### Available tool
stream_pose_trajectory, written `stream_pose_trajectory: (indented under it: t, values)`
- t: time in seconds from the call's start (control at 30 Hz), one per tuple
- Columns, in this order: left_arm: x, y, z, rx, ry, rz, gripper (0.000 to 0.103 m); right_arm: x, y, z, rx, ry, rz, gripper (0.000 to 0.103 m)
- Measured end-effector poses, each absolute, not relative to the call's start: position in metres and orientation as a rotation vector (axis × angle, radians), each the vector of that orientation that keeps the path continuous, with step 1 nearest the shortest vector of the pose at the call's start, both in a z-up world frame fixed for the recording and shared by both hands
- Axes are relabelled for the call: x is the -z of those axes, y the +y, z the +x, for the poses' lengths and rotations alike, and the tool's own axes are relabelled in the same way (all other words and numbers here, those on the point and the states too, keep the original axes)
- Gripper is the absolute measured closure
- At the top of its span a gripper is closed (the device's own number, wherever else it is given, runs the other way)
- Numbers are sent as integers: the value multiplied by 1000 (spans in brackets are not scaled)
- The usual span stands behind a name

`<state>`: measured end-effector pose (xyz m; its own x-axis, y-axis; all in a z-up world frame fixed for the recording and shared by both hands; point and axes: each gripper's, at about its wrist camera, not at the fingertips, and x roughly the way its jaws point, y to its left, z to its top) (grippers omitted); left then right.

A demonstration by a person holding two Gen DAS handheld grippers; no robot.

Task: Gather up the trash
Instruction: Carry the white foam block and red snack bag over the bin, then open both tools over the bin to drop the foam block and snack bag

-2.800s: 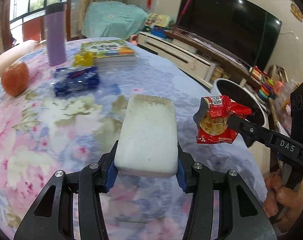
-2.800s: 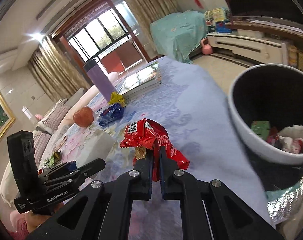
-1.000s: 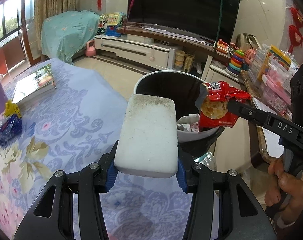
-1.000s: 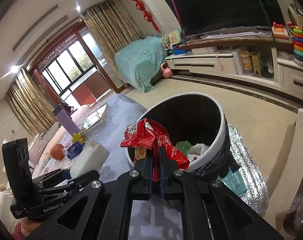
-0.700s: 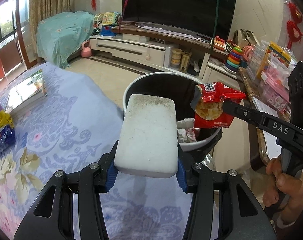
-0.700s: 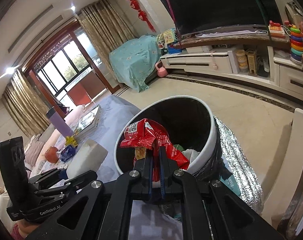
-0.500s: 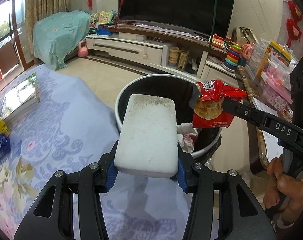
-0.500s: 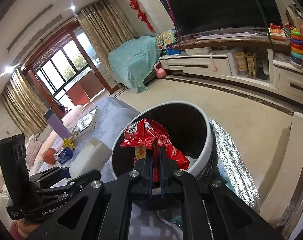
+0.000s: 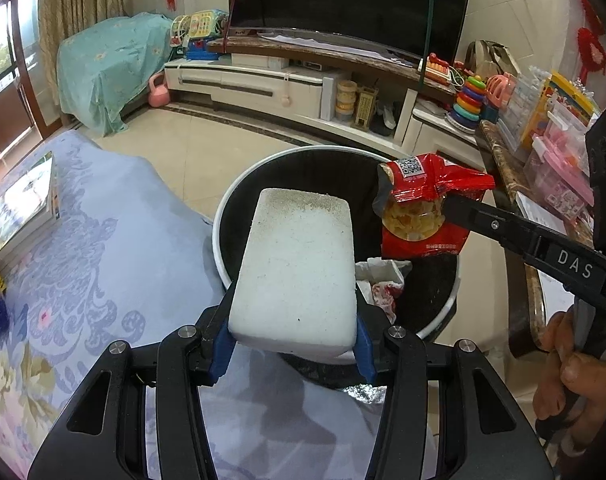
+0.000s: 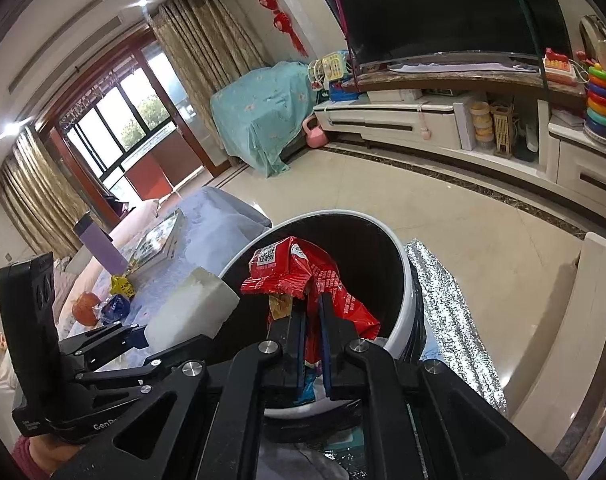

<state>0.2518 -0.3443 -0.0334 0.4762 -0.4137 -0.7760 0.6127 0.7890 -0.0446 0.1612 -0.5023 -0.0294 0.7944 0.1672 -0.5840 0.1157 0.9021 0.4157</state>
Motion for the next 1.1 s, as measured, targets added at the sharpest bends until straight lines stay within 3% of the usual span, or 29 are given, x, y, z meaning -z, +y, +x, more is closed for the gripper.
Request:
stream_pose_trajectory:
  t: [0.4,0.5,0.57,0.63,0.7,0.93,1.1]
  values:
    - [35,-357,263,639,879,280,51,33,-508,179,-26,715,443,91]
    - [36,-358,263,634,884,285,39,36,-510,182,-14,736,432,78]
    - [36,-357,262,625,880,289,32,36,-512,181,-12,733,439,50]
    - [37,-353,260,621,880,285,30,35,-513,179,-9,722,440,42]
    - [36,-347,257,617,881,273,30,33,-514,175,-6,713,446,41]
    - [33,-306,242,576,858,196,28,24,-499,160,-20,670,450,14]
    - [38,-268,234,526,867,133,27,21,-474,154,-60,662,449,10]
